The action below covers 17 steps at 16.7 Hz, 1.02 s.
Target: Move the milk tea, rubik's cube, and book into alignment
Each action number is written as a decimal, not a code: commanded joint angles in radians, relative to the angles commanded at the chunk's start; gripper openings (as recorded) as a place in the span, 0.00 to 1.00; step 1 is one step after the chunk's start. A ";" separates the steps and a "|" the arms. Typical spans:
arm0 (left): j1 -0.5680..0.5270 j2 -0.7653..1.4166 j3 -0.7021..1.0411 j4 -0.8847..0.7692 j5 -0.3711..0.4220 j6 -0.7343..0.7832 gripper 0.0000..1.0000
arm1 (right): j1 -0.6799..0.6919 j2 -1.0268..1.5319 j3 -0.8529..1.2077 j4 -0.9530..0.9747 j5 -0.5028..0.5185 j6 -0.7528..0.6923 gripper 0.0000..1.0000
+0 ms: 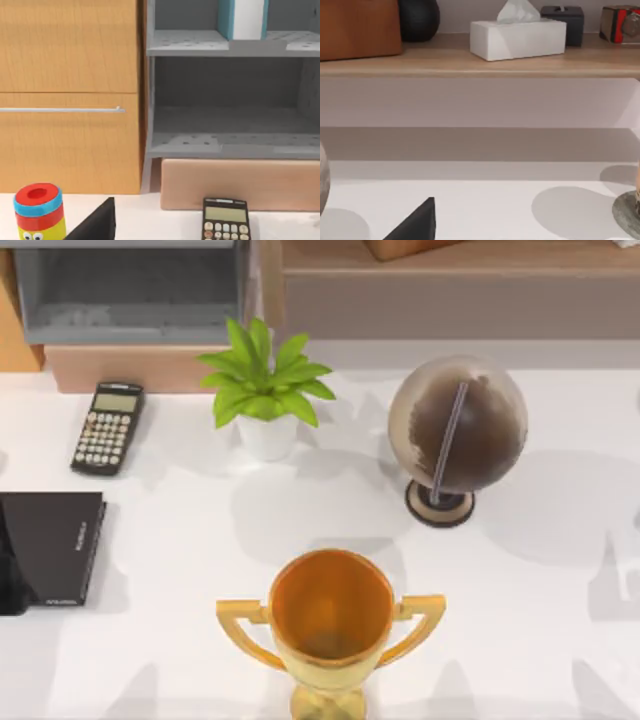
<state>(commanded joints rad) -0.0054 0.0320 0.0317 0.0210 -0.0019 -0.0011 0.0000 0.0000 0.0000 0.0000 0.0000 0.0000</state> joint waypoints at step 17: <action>-0.135 1.508 0.957 0.492 -0.106 0.002 1.00 | 0.000 0.000 0.000 0.000 0.000 0.000 1.00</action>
<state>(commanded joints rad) -0.1403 1.5402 0.9889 0.5131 -0.1078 0.0012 0.0000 0.0000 0.0000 0.0000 0.0000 0.0000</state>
